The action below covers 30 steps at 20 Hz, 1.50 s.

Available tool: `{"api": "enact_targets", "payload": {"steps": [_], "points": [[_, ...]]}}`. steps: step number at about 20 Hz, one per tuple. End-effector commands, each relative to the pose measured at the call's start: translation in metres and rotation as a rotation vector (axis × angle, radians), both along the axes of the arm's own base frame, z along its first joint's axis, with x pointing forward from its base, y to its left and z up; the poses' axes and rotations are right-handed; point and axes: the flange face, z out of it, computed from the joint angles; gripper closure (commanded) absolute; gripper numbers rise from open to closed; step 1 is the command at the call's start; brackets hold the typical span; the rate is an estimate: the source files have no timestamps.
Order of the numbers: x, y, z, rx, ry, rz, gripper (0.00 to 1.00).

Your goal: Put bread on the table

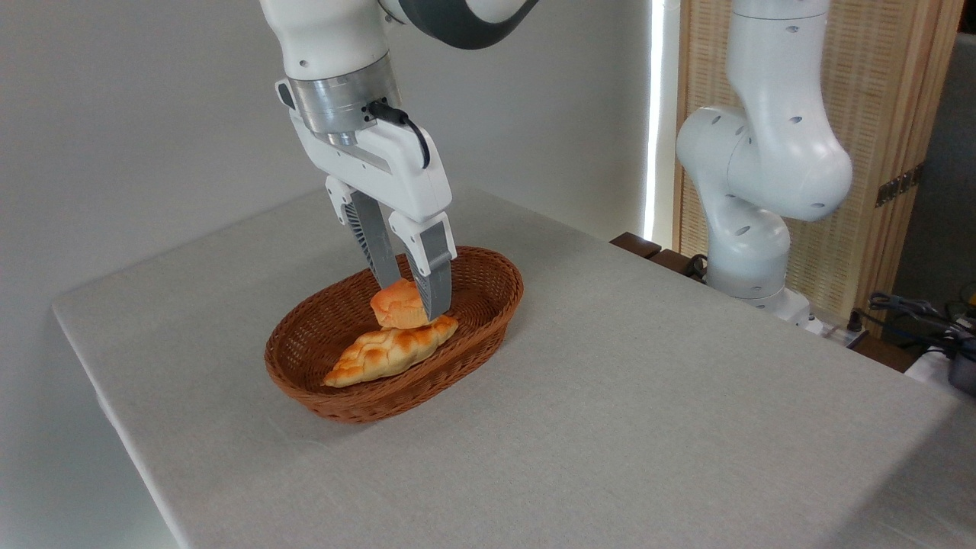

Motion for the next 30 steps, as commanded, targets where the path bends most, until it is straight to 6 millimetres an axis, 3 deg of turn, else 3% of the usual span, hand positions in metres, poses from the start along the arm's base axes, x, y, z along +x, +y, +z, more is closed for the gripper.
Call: {"api": "enact_targets", "payload": {"steps": [1,30], "points": [[-0.0033,-0.0085,0.0040,-0.005,0.021,-0.017,0.00],[-0.0049,-0.0093,0.0037,-0.004,0.033,-0.022,0.00]]}}
